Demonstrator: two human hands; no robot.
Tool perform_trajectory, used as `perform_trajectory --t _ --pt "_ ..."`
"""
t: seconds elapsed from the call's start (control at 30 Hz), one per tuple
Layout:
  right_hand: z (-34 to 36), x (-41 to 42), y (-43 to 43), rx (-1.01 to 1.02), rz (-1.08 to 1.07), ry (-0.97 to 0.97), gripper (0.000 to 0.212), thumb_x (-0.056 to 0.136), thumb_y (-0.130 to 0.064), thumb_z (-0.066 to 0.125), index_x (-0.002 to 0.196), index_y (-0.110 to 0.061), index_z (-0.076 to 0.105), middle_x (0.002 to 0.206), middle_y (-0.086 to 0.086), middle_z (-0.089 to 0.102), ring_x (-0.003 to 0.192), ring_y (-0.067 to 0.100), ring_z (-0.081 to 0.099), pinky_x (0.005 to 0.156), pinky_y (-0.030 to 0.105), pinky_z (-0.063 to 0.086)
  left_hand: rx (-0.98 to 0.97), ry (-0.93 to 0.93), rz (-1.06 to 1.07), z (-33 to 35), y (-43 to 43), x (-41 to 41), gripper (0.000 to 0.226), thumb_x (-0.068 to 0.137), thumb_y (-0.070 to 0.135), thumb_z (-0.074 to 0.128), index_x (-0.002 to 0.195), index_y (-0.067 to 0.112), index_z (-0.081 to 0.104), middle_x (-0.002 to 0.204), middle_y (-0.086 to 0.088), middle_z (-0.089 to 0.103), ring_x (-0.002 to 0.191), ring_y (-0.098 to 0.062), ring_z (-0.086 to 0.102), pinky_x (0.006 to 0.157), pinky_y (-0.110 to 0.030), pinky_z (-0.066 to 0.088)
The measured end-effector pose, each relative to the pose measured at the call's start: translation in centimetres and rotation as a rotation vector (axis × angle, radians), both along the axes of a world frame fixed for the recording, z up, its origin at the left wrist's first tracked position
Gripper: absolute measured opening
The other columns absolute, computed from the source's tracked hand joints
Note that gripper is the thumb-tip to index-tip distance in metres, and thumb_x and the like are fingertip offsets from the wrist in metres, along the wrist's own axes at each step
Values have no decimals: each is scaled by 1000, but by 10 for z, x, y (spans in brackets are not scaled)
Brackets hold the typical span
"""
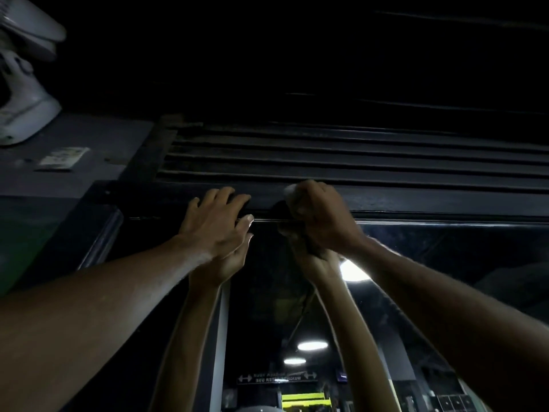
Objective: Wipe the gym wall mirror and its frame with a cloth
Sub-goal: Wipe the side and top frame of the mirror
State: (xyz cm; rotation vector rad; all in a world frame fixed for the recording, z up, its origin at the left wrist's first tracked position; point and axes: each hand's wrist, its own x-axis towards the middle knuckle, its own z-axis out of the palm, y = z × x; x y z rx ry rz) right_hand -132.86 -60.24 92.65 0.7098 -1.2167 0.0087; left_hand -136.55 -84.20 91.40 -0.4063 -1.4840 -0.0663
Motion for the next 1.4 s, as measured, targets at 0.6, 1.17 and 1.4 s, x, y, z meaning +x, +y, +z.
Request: perform_trajectory --t 0.6,1.17,1.4 --pt "35 -12 -55 -668 137 47 38 84 -2 65 121 -4 57 118 20 59 112 37 51 89 38 40 -17 -19 34 9 -44 -5 56 104 54 33 157 36 27 162 0 27 149 -22 23 120 -50 21" --pt "-26 -47 -141 -401 80 100 49 80 -11 84 123 -16 59 115 10 61 105 20 49 77 19 33 -9 -56 27 0 -128 -14 58 104 51 34 159 32 24 164 -1 24 151 -22 21 121 -47 22" --pt "29 -31 -183 -581 143 52 42 83 1 65 123 -9 57 120 16 59 111 33 52 90 38 46 -16 -77 74 -4 -159 -16 59 104 51 33 159 33 23 165 0 23 151 -23 22 120 -49 25"
